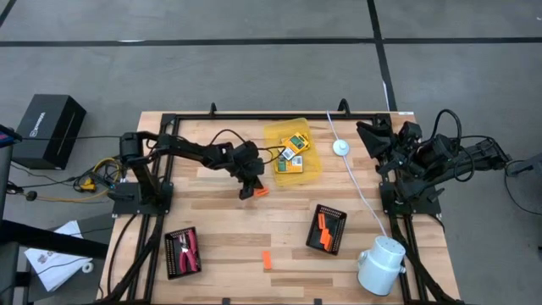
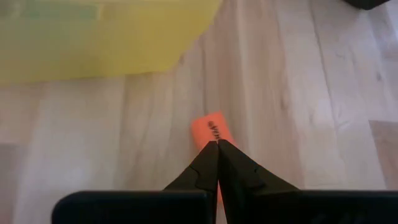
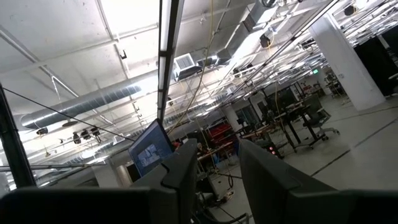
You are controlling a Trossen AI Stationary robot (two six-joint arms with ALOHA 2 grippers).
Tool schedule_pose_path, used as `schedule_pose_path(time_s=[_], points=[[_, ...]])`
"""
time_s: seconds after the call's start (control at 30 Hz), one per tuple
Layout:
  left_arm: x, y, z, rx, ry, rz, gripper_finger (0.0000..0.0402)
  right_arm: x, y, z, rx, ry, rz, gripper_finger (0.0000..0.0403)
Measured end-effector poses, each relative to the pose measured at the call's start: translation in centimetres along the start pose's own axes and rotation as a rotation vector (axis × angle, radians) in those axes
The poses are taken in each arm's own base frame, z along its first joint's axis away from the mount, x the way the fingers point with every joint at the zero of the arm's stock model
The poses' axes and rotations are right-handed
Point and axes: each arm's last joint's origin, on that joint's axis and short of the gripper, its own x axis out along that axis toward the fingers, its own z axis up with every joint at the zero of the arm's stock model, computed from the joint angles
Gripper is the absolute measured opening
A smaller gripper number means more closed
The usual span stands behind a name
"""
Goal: Pick & Place School Supplies
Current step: Put the orange eraser into the right black bin
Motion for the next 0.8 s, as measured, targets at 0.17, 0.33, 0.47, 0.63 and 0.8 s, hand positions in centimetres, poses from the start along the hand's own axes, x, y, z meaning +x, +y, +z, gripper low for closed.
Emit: schedule_pose_path(time_s=[0.17, 0.33, 0.47, 0.63, 0.8], points=[[0.9, 0.1, -0.5, -0.005, 0.03, -0.006, 0.0, 0.0, 0.0, 0.0, 0.0, 0.0, 0.0, 0.0111], [1.3, -0.1, -0.6, 0.001, 0.038, -0.016, 0.0, 0.0, 0.0, 0.0, 0.001, 0.0, 0.0, 0.0111], [1.3, 0.2, -0.7, 0.014, 0.041, -0.003, 0.0, 0.0, 0.0, 0.0, 0.0, 0.0, -0.001, 0.0111], [1.0, 1.0, -0.8, 0.007, 0.04, 0.007, 0.0, 0.0, 0.0, 0.0, 0.001, 0.0, 0.0, 0.0111], [0.7, 1.8, -1.4, 0.015, 0.073, 0.041, 0.0, 0.0, 0.0, 0.0, 0.001, -0.001, 0.0, 0.0111]])
